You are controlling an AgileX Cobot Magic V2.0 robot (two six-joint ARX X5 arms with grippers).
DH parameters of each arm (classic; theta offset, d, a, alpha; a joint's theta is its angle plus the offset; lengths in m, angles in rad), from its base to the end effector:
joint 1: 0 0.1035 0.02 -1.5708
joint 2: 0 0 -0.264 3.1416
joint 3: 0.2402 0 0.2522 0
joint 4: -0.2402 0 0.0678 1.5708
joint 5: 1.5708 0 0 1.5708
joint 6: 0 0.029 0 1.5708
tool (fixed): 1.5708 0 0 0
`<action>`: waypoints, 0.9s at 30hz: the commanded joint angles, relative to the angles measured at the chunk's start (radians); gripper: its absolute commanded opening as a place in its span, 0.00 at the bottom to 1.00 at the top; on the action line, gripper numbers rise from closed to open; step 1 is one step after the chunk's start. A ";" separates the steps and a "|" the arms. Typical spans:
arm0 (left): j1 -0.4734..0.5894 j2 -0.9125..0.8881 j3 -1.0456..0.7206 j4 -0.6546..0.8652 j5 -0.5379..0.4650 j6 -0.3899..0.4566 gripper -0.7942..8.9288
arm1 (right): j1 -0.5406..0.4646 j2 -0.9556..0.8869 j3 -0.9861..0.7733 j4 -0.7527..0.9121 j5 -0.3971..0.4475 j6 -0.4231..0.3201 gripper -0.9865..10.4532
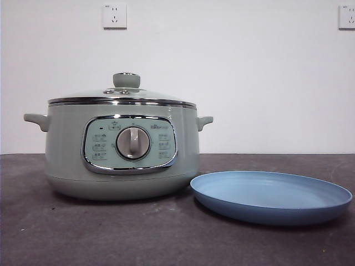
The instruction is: Take the potato out from the steamer,put the potato on the plate,close the lid
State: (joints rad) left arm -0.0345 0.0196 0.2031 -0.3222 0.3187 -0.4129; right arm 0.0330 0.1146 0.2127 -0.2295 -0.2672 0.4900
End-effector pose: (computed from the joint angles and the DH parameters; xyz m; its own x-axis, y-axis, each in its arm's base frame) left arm 0.0800 -0.0119 0.1992 0.9292 -0.3456 -0.1313 0.2586 0.8614 -0.4371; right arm 0.0903 0.0106 0.2048 0.9470 0.2954 -0.1264 -0.1973 0.8450 0.4971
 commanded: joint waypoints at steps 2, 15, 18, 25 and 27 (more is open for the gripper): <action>0.003 0.040 0.103 -0.091 0.005 0.055 0.07 | 0.011 0.101 0.120 -0.065 -0.042 -0.072 0.08; 0.003 0.305 0.412 -0.312 0.225 0.350 0.07 | 0.090 0.525 0.629 -0.565 -0.362 -0.506 0.08; 0.002 0.372 0.471 -0.381 0.267 0.417 0.07 | 0.132 0.581 0.716 -0.665 -0.362 -0.579 0.08; 0.001 0.486 0.602 -0.515 0.317 0.498 0.07 | 0.232 0.632 0.800 -0.808 -0.359 -0.641 0.08; 0.001 0.504 0.629 -0.530 0.317 0.504 0.07 | 0.250 0.634 0.800 -0.816 -0.358 -0.641 0.08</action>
State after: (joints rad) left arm -0.0349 0.5213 0.8249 -0.8524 0.6300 0.0616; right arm 0.2779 0.7452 1.0126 -1.0496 -0.6254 -0.1291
